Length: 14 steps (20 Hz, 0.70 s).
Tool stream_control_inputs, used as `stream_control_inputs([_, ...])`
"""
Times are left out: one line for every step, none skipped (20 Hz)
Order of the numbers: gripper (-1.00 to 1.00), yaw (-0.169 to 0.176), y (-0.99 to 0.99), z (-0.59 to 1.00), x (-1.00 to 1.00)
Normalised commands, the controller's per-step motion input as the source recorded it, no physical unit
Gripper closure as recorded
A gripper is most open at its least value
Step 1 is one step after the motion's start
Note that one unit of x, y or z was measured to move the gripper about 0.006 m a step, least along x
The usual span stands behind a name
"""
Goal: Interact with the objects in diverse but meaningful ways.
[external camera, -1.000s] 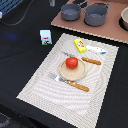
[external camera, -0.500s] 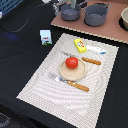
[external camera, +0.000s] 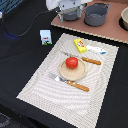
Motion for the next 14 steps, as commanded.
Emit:
stream_control_inputs([-1.0, -0.047, -0.06, -0.17, 0.52])
stream_control_inputs([-1.0, -0.05, -0.01, -0.16, 0.57])
stream_control_inputs([-1.0, -0.045, 0.0, -0.16, 0.56])
stream_control_inputs([-1.0, -0.043, 0.0, -0.14, 0.57])
stream_control_inputs([-1.0, -0.041, 0.0, -0.15, 0.51])
stream_control_inputs([-1.0, -0.042, 0.0, -0.16, 0.52])
stream_control_inputs([-1.0, -0.041, 0.0, -0.2, 0.44])
stream_control_inputs([-1.0, -0.035, 0.0, -0.21, 0.39])
stream_control_inputs([-1.0, -0.026, 0.0, -0.24, 0.39])
stream_control_inputs([-1.0, -0.01, -0.03, -0.23, 0.22])
stream_control_inputs([-1.0, -0.007, -0.07, -0.27, 0.16])
stream_control_inputs([-1.0, -0.014, -0.04, -0.27, 0.2])
stream_control_inputs([-1.0, -0.02, -0.01, -0.26, 0.28])
stream_control_inputs([-1.0, -0.017, -0.01, -0.23, 0.36])
